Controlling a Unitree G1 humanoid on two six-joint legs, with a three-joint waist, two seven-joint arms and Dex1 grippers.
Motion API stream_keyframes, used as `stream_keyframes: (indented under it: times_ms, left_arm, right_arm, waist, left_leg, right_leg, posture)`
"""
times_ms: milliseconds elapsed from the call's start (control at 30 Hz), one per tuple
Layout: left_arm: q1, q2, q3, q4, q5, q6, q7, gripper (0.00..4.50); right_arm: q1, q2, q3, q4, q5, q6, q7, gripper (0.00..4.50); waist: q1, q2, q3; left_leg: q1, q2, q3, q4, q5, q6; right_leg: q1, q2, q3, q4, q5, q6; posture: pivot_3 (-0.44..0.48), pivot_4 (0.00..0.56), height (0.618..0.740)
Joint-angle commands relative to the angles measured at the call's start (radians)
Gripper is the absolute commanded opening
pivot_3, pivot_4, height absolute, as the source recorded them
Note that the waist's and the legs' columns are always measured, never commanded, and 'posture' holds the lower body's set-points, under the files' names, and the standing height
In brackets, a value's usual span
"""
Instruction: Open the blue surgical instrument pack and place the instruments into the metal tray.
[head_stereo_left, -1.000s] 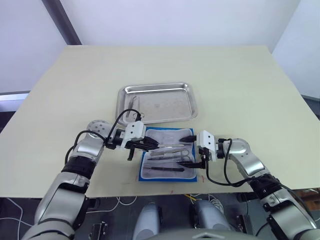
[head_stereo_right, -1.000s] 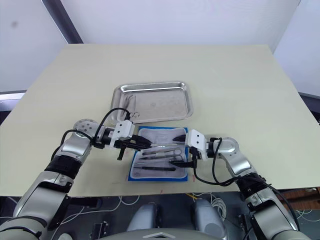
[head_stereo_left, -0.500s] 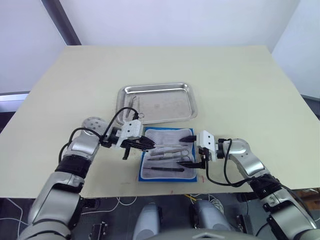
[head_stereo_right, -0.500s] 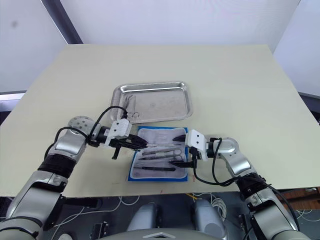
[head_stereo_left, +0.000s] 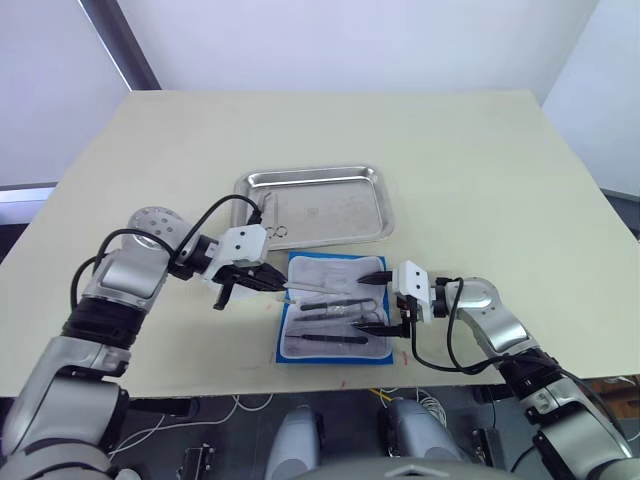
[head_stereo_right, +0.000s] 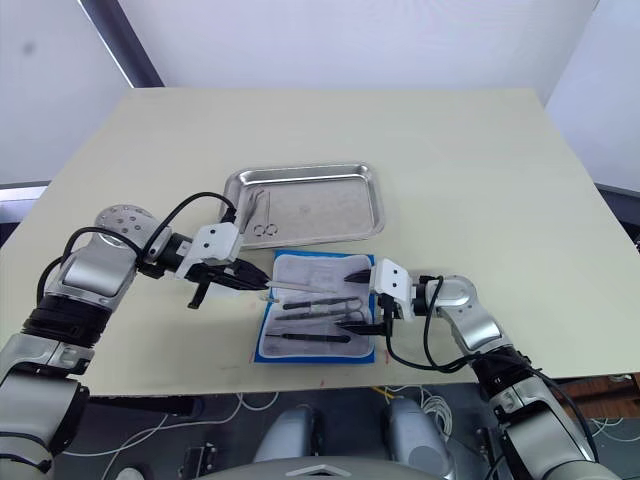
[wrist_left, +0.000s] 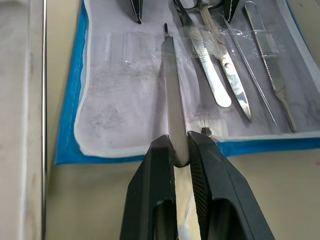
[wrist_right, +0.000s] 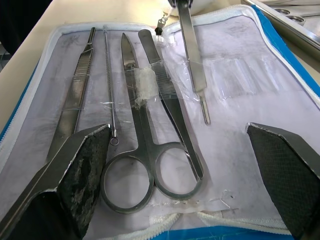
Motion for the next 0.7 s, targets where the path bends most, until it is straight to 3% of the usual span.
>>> stream_keyframes:
  times_ms: [33, 700]
  left_arm:
    - [-0.021, 0.037, -0.001, -0.06, -0.021, 0.018, -0.055, 0.05]
    - [0.002, 0.23, -0.005, -0.101, -0.104, 0.019, -0.055, 0.05]
  right_arm:
    - [0.064, -0.014, 0.045, 0.117, -0.095, 0.058, -0.044, 4.5]
    - [0.064, -0.005, 0.053, 0.121, -0.096, 0.052, -0.043, 4.5]
  waist:
    - [0.0, 0.0, 0.0]
    - [-0.004, 0.0, 0.003]
  left_leg:
    - [0.0, 0.0, 0.0, 0.0, 0.0, 0.0]
    - [0.0, 0.0, 0.0, 0.0, 0.0, 0.0]
  right_leg:
    - [0.0, 0.0, 0.0, 0.0, 0.0, 0.0]
    - [0.0, 0.0, 0.0, 0.0, 0.0, 0.0]
  posture:
    - [0.0, 0.15, 0.74]
    - [0.0, 0.15, 0.74]
